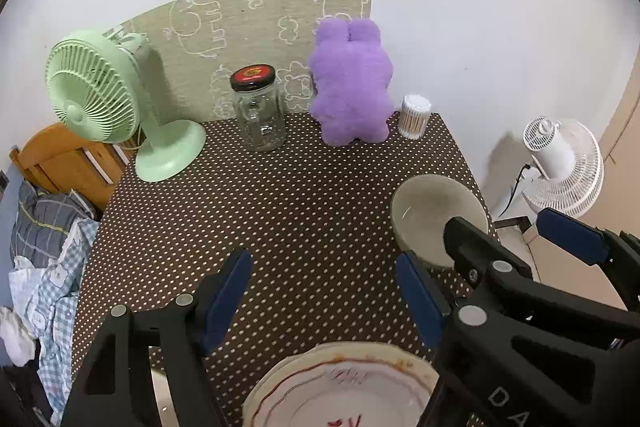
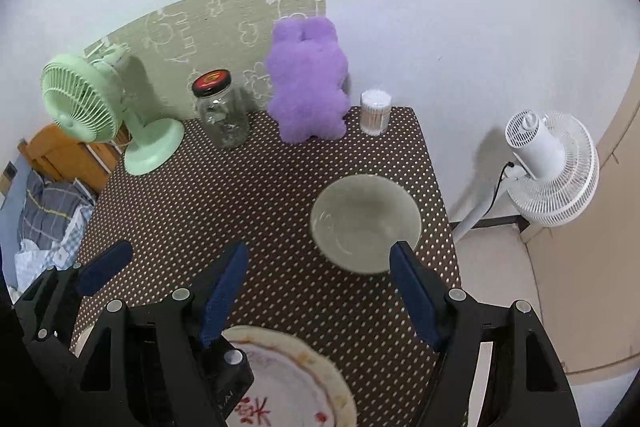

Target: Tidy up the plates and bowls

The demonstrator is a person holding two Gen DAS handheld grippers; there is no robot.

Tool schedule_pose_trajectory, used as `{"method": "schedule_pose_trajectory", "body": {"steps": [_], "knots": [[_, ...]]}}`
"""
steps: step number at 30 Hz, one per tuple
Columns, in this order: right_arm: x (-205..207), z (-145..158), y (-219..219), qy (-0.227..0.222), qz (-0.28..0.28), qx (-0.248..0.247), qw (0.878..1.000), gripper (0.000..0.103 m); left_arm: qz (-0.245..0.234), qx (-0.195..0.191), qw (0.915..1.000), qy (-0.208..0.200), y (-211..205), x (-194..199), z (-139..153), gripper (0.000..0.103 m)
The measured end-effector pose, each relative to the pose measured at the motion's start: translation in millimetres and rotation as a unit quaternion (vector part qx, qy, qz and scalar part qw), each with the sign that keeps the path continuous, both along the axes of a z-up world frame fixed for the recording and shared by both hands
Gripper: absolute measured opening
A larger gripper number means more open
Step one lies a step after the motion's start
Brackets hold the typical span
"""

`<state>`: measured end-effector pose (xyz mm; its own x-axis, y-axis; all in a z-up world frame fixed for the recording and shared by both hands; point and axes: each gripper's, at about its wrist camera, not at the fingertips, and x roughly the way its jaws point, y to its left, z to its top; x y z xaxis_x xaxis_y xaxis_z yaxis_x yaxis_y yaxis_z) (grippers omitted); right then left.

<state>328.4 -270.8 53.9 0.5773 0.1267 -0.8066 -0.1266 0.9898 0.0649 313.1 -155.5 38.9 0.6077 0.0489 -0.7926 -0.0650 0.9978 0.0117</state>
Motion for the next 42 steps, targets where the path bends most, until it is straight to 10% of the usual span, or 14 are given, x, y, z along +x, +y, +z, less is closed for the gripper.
{"method": "schedule_pose_trajectory", "body": {"steps": [14, 42], "knots": [[58, -27, -53, 0.000, -0.021, 0.011, 1.000, 0.076, -0.005, -0.014, 0.9998, 0.012, -37, 62, -27, 0.069], [117, -122, -83, 0.094, -0.053, 0.005, 0.994, 0.022, -0.049, 0.012, 0.9948, 0.088, -73, 124, -112, 0.022]]}}
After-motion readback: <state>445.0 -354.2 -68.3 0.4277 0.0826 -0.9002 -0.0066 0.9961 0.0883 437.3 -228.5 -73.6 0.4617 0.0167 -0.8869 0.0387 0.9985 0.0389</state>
